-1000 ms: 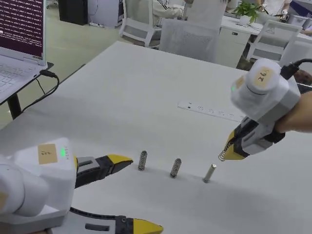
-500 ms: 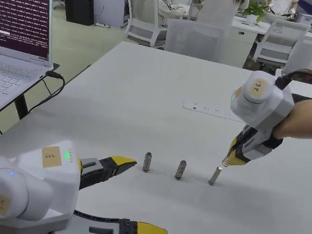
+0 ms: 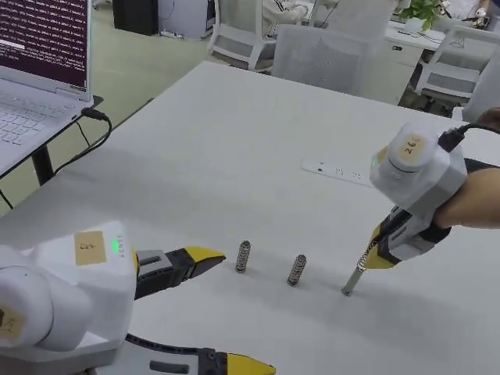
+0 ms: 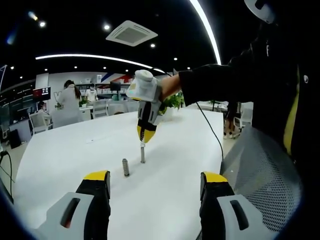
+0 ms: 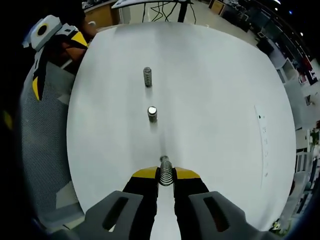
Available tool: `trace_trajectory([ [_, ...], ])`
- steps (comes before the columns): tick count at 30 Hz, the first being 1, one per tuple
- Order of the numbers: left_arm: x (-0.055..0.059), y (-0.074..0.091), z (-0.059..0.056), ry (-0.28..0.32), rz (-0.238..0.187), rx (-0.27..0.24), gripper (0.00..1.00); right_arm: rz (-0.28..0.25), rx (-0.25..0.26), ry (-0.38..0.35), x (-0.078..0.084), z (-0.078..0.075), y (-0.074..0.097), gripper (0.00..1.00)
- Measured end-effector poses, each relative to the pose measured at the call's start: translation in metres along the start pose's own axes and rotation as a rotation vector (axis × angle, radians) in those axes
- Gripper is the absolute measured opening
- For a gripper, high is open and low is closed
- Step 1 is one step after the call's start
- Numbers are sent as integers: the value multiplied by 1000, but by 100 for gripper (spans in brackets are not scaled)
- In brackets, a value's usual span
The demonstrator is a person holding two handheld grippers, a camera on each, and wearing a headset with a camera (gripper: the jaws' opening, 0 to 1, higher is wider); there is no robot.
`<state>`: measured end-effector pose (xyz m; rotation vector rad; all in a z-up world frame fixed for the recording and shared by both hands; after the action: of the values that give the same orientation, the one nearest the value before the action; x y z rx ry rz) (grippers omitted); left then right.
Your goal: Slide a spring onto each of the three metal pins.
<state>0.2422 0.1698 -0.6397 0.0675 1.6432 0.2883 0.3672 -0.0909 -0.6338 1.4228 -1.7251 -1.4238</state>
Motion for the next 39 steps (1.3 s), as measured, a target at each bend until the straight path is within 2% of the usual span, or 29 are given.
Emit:
trace_trajectory([
  [16,1,1,1,5,5,-10,68,9,-24,-1,1,-2,-13,9],
  [34,1,1,2,7,18,-15,67,28,-45,-19,10,14,-46,9],
  [39,1,2,2,7,18,-18,66,45,-48,-10,14,15,-51,9],
])
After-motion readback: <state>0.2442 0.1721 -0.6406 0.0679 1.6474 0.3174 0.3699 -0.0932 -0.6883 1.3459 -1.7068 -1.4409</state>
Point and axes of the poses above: the centre of the closed fingertips' face, and the gripper's own axes: y roughly backward along the fingers, z roughly to its left, x roughly out of its underside, the point moved 9 cm from there along y, roughly backward along the fingers, and after that the axes turned 15 degrees about x, right-handed, at the moved point
